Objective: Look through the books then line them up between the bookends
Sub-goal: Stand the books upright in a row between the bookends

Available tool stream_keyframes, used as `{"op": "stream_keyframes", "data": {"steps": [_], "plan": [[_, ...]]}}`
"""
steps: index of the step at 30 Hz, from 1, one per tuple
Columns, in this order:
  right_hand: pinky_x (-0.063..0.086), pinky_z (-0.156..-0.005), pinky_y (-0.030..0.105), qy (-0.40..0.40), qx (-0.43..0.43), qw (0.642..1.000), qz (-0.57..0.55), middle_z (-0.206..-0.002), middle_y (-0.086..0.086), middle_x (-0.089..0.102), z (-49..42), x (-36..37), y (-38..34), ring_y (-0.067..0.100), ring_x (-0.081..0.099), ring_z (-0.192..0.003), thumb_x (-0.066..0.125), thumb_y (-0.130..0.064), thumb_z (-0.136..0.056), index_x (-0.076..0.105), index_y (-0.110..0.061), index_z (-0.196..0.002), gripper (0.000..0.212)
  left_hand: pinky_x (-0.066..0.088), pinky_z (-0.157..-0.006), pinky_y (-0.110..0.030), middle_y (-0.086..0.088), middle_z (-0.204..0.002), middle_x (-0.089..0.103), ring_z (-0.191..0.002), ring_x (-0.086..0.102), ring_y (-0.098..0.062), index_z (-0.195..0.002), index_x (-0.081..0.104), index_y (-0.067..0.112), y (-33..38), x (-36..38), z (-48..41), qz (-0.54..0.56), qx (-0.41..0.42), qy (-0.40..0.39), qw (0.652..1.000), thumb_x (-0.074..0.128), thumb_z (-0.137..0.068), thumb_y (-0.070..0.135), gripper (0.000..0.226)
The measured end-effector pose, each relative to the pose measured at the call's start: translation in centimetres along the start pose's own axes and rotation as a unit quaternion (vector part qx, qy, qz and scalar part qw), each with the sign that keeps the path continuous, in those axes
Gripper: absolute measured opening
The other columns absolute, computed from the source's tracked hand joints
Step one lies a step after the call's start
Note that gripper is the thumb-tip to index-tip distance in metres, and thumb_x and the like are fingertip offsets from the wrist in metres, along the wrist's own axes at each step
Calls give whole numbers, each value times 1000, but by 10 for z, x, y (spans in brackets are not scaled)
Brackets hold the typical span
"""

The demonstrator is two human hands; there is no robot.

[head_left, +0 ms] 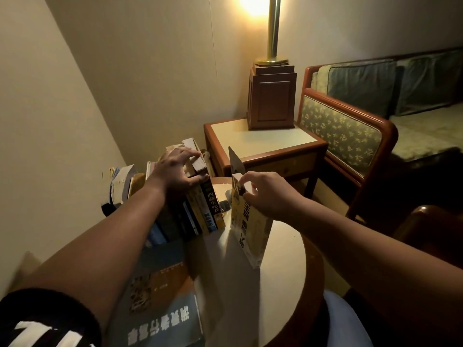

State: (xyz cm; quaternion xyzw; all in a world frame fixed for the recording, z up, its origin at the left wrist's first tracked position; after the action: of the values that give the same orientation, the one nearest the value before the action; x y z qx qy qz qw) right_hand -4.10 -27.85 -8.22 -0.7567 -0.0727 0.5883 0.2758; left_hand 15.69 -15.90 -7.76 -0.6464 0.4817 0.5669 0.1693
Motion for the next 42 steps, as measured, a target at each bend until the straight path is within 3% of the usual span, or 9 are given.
{"op": "stream_keyframes", "data": {"steps": [2, 5, 9, 14, 22, 27, 34, 38, 42], "plan": [[57, -77, 32, -9, 16, 1000, -12, -126, 5, 63, 2, 4, 0, 26, 62, -114, 64, -23, -96, 57, -23, -135, 40, 35, -110, -56, -5, -150, 43, -141, 34, -31, -137, 50, 33, 0, 0, 0, -3, -4, -3, 1000, 50, -64, 79, 86], [58, -83, 37, -81, 65, 993, -59, -144, 5, 52, 14, 19, 2, 29, 54, -127, 69, -22, -92, 38, -30, -150, 67, 35, -110, -55, -4, -151, 43, -141, 33, -31, -137, 50, 33, 1, 0, 0, -2, -5, -2, 1000, 49, -64, 79, 86], [56, -59, 23, -136, 81, 987, -39, -147, 9, 44, 39, 39, 3, 28, 57, -115, 65, -8, -92, 4, -41, -158, 96, 34, -110, -54, -5, -150, 43, -141, 34, -32, -136, 51, 32, 3, -1, 1, -4, -5, 0, 1000, 47, -63, 80, 88], [57, -80, 32, -51, 47, 997, -18, -148, 7, 48, 44, 25, -5, 31, 55, -127, 58, -7, -97, 14, -30, -160, 80, 35, -109, -55, -5, -151, 42, -141, 33, -33, -137, 51, 32, 2, -1, 1, -6, -10, -6, 1000, 47, -62, 80, 89], [55, -91, 45, -9, 30, 999, -41, -149, 10, 48, 17, 18, -8, 36, 52, -132, 59, -7, -94, 12, -28, -160, 84, 36, -109, -55, -5, -152, 40, -142, 31, -32, -138, 48, 34, 5, -3, 2, -12, -11, -5, 1000, 45, -63, 80, 89], [59, -80, 50, 1, 22, 999, -43, -143, 17, 53, -19, 22, -14, 42, 58, -122, 57, -7, -92, 8, -30, -160, 86, 36, -108, -56, -3, -153, 39, -143, 30, -32, -139, 47, 36, 3, 0, 2, -11, -6, -8, 1000, 46, -64, 80, 87], [56, -90, 46, 11, 39, 996, -78, -135, 19, 59, -65, 37, -19, 37, 61, -117, 56, -7, -93, 15, -24, -160, 80, 33, -109, -61, 1, -154, 38, -145, 28, -32, -138, 45, 42, -4, 3, 0, -12, -9, -5, 1000, 48, -65, 81, 83], [55, -92, 48, 13, 46, 996, -69, -131, 21, 61, -84, 48, -13, 36, 62, -113, 52, -11, -97, 13, -24, -160, 75, 33, -110, -57, 3, -155, 37, -145, 27, -30, -138, 44, 42, -3, 3, 0, -10, -11, -5, 1000, 48, -65, 80, 82], [56, -87, 51, 15, 45, 994, -101, -125, 21, 62, -97, 58, -6, 36, 64, -103, 40, -20, -102, 23, -27, -154, 54, 33, -111, -55, 4, -154, 38, -144, 28, -29, -137, 46, 41, -3, 3, -2, -9, -7, 1, 1000, 50, -67, 78, 80]]}}
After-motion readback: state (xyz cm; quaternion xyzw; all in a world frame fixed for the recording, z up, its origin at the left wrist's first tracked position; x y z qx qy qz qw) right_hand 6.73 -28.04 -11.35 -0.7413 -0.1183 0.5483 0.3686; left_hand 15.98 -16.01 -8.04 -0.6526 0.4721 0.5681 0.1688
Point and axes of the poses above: each hand's wrist, its own z-axis away from the middle knuckle, its own x-axis out of the palm, y = z × x, the point moved 10 cm from there along -z, towards the middle knuckle
